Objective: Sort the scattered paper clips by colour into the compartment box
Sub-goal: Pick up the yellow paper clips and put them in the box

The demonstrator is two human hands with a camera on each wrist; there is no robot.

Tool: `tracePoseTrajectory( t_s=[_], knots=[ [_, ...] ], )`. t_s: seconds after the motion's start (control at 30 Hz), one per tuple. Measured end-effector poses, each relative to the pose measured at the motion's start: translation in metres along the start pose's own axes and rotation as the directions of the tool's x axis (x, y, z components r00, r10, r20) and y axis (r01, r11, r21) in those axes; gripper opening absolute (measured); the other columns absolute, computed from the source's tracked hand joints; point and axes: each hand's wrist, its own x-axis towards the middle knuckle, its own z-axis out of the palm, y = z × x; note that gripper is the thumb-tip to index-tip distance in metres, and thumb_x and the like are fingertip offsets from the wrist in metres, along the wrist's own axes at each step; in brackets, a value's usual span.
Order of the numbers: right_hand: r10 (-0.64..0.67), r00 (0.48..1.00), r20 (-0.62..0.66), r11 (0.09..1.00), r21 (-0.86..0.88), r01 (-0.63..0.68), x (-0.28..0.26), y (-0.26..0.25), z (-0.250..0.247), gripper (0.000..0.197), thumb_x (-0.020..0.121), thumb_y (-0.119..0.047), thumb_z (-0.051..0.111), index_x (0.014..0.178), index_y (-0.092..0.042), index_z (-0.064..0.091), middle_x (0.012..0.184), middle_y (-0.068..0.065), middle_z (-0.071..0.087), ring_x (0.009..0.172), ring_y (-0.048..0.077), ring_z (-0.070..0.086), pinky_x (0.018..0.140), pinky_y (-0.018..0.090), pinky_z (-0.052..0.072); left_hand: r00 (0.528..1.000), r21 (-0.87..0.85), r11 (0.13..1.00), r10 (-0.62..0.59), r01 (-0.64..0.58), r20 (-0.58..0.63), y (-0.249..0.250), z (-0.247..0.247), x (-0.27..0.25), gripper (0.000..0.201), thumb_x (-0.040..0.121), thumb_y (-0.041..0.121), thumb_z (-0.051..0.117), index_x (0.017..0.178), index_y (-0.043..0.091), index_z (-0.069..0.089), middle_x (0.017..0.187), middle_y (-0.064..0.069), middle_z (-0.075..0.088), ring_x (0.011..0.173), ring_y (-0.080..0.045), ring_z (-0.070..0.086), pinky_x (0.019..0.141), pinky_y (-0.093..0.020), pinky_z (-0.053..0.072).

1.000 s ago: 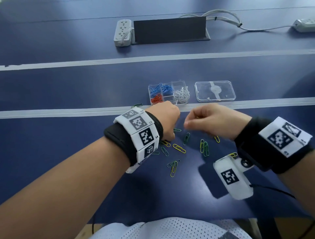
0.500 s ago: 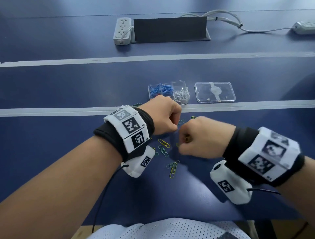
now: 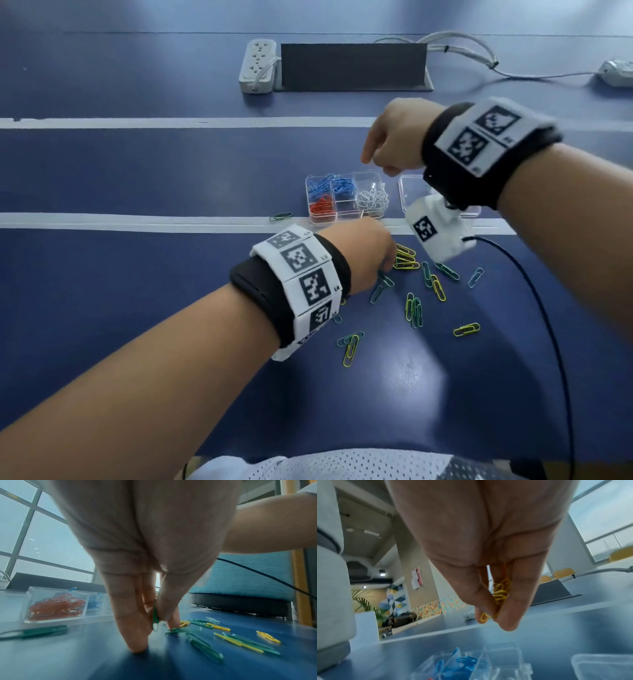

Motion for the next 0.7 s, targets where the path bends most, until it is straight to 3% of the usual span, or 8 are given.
tracePoseTrajectory(
  t_s=[0.07, 0.1, 0.2, 0.27, 0.37, 0.5, 0.7],
  knots=[
    [-0.008, 1.000, -0.026, 0.996, -0.091, 0.006, 0.009, -0.007, 0.006, 0.030, 0.082, -0.007, 0.051, 0.102, -0.011, 0.072, 0.092, 0.010, 0.074, 0.097, 0.027, 0.069, 0.085, 0.034, 0.055, 1.000, 0.003, 1.000, -0.010, 0.010, -0.021, 0.001, 0.002, -0.001, 0.031, 0.091, 0.011, 0.047, 0.114, 0.022, 0.065, 0.120, -0.003, 0.058, 0.111, -0.023, 0.056, 0.087, -0.029, 0.045],
    [-0.021, 0.999, -0.041, 0.991, -0.133, 0.015, 0.013, -0.008, 0.009, 0.030, 0.079, -0.007, 0.053, 0.102, -0.011, 0.072, 0.097, 0.012, 0.073, 0.099, 0.030, 0.068, 0.086, 0.039, 0.056, 0.999, 0.005, 1.000, -0.006, 0.006, -0.037, 0.001, 0.004, -0.001, 0.028, 0.091, 0.013, 0.047, 0.111, 0.019, 0.066, 0.117, -0.004, 0.060, 0.109, -0.023, 0.057, 0.086, -0.029, 0.046],
    [-0.045, 0.998, -0.047, 0.978, -0.206, 0.034, 0.015, -0.010, 0.016, 0.025, 0.079, -0.009, 0.061, 0.101, -0.012, 0.072, 0.098, 0.013, 0.071, 0.089, 0.030, 0.066, 0.084, 0.037, 0.056, 0.998, 0.001, 1.000, -0.014, 0.014, -0.062, 0.004, 0.006, -0.004, 0.030, 0.090, 0.032, 0.054, 0.103, 0.011, 0.069, 0.108, -0.009, 0.063, 0.101, -0.026, 0.059, 0.080, -0.030, 0.047],
    [-0.050, 0.998, -0.038, 0.976, -0.213, 0.041, 0.016, -0.009, 0.018, 0.025, 0.079, -0.009, 0.065, 0.104, -0.010, 0.071, 0.103, 0.015, 0.070, 0.093, 0.030, 0.065, 0.083, 0.035, 0.053, 0.999, 0.031, 0.999, -0.027, 0.028, -0.022, 0.008, 0.006, -0.004, 0.039, 0.082, 0.040, 0.064, 0.108, 0.011, 0.067, 0.112, -0.008, 0.061, 0.101, -0.025, 0.059, 0.077, -0.029, 0.047],
    [-0.035, 0.999, -0.022, 0.981, -0.190, 0.031, 0.015, -0.007, 0.016, 0.025, 0.079, -0.012, 0.069, 0.104, -0.015, 0.072, 0.094, 0.009, 0.068, 0.091, 0.028, 0.064, 0.077, 0.031, 0.050, 0.999, 0.122, 0.992, -0.027, 0.022, 0.039, 0.012, 0.005, -0.002, 0.040, 0.082, 0.033, 0.068, 0.117, 0.014, 0.064, 0.120, -0.006, 0.059, 0.108, -0.024, 0.057, 0.079, -0.029, 0.047],
    [-0.037, 0.999, -0.036, 0.993, -0.116, 0.033, 0.012, 0.000, 0.015, 0.025, 0.079, -0.010, 0.066, 0.100, -0.024, 0.072, 0.085, 0.002, 0.065, 0.090, 0.026, 0.065, 0.075, 0.027, 0.049, 0.999, 0.097, 0.995, -0.033, 0.033, 0.004, 0.011, 0.004, -0.002, 0.024, 0.086, 0.015, 0.062, 0.109, 0.012, 0.068, 0.111, -0.007, 0.066, 0.104, -0.026, 0.061, 0.076, -0.029, 0.047],
    [-0.070, 0.997, -0.042, 0.997, -0.029, 0.069, -0.020, 0.018, 0.010, 0.018, 0.080, -0.013, 0.061, 0.088, -0.027, 0.070, 0.072, 0.000, 0.070, 0.073, 0.018, 0.068, 0.078, 0.028, 0.055, 1.000, 0.115, 0.993, 0.000, 0.003, -0.029, 0.012, 0.001, -0.008, 0.020, 0.086, 0.016, 0.057, 0.101, 0.014, 0.070, 0.103, -0.001, 0.069, 0.099, -0.021, 0.062, 0.075, -0.027, 0.049]
  ],
)
